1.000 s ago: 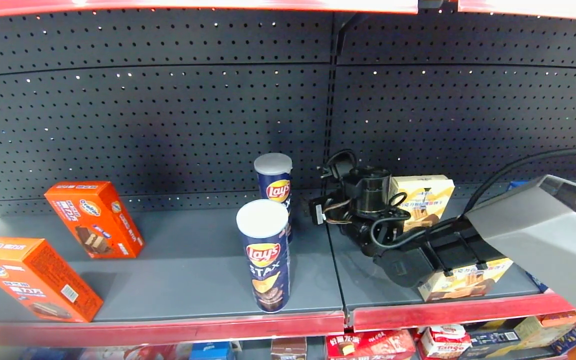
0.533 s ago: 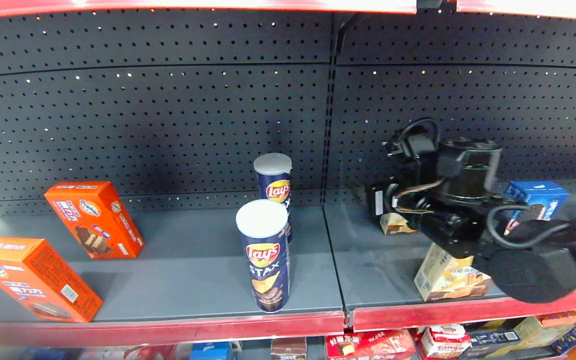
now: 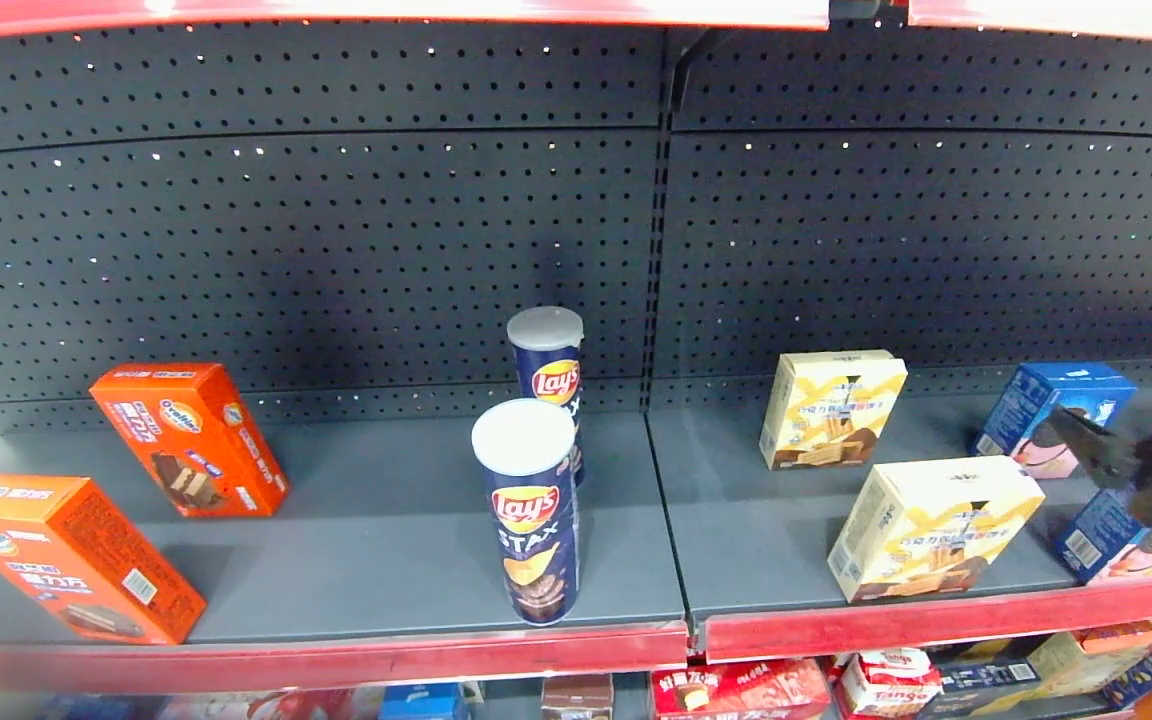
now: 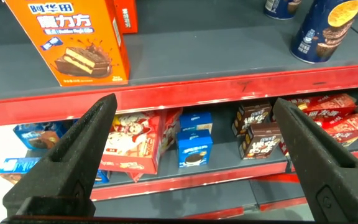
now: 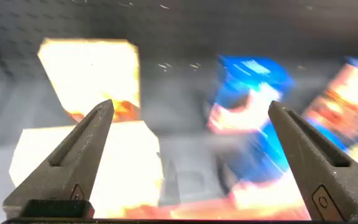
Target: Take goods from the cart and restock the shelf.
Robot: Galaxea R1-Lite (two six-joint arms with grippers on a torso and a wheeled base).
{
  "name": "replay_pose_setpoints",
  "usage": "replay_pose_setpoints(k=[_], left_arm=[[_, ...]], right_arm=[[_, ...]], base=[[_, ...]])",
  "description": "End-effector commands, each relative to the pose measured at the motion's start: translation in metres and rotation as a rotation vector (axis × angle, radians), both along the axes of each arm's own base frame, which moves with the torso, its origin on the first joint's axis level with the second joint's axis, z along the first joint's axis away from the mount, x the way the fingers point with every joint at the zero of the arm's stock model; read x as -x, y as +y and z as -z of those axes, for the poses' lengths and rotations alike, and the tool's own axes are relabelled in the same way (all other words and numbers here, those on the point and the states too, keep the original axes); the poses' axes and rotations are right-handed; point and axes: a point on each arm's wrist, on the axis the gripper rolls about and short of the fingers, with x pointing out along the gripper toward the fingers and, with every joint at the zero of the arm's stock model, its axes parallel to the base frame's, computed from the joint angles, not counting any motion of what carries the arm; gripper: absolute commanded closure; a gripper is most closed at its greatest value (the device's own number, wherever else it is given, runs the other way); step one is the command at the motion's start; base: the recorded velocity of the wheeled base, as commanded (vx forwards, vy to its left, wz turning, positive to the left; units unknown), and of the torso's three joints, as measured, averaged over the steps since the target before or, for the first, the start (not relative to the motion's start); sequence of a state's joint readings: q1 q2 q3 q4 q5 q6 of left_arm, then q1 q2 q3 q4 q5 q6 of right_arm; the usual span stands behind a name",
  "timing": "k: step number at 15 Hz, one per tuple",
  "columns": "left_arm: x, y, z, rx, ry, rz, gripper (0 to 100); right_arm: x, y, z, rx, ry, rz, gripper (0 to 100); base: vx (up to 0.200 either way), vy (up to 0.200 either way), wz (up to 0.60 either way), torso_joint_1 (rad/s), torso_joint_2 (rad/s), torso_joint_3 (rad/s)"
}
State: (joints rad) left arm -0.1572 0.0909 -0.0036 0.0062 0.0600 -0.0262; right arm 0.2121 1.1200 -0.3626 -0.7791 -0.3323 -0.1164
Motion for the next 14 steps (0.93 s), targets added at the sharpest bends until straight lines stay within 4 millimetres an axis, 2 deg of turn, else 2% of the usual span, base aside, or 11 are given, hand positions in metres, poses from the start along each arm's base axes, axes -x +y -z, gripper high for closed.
replay_pose_setpoints(k=[1, 2, 4, 5, 7, 8, 10, 12, 14], left_arm=[[0.0, 0.0, 0.0, 0.001, 0.002, -0.002, 0], [-0.001, 0.0, -0.001, -0.002, 0.011, -0.004, 0], [-0.006, -0.001, -0.008, -0.01, 0.061, -0.008, 0], [-0.017, -0.003, -0.03, -0.016, 0.094, -0.013, 0], [-0.061, -0.008, -0.061, -0.032, 0.178, -0.055, 0], [-0.08, -0.01, -0.065, -0.049, 0.197, -0.078, 0], [-0.115, -0.023, -0.066, -0.087, 0.201, 0.007, 0], [-0.134, -0.036, -0.065, -0.082, 0.228, 0.072, 0], [-0.144, -0.045, -0.062, -0.099, 0.267, 0.092, 0]], right_arm=[[0.086, -0.025, 0.046, -0.011, -0.083, 0.09, 0], [0.101, -0.027, 0.058, -0.014, -0.1, 0.091, 0], [0.115, -0.028, 0.066, -0.01, -0.083, 0.105, 0], [0.129, -0.03, 0.076, -0.005, -0.062, 0.124, 0], [0.153, -0.032, 0.098, 0.022, -0.054, 0.139, 0], [0.162, -0.032, 0.108, 0.03, -0.058, 0.141, 0], [0.171, -0.031, 0.122, 0.038, -0.036, 0.196, 0], [0.172, -0.031, 0.124, 0.032, -0.036, 0.196, 0], [0.172, -0.031, 0.124, 0.034, -0.036, 0.196, 0]], base=[[0.0, 0.0, 0.0, 0.0, 0.0, 0.0], [0.0, 0.0, 0.0, 0.0, 0.0, 0.0], [0.0, 0.0, 0.0, 0.0, 0.0, 0.0], [0.0, 0.0, 0.0, 0.0, 0.0, 0.0], [0.0, 0.0, 0.0, 0.0, 0.0, 0.0], [0.0, 0.0, 0.0, 0.0, 0.0, 0.0], [0.0, 0.0, 0.0, 0.0, 0.0, 0.0], [0.0, 0.0, 0.0, 0.0, 0.0, 0.0], [0.0, 0.0, 0.0, 0.0, 0.0, 0.0]])
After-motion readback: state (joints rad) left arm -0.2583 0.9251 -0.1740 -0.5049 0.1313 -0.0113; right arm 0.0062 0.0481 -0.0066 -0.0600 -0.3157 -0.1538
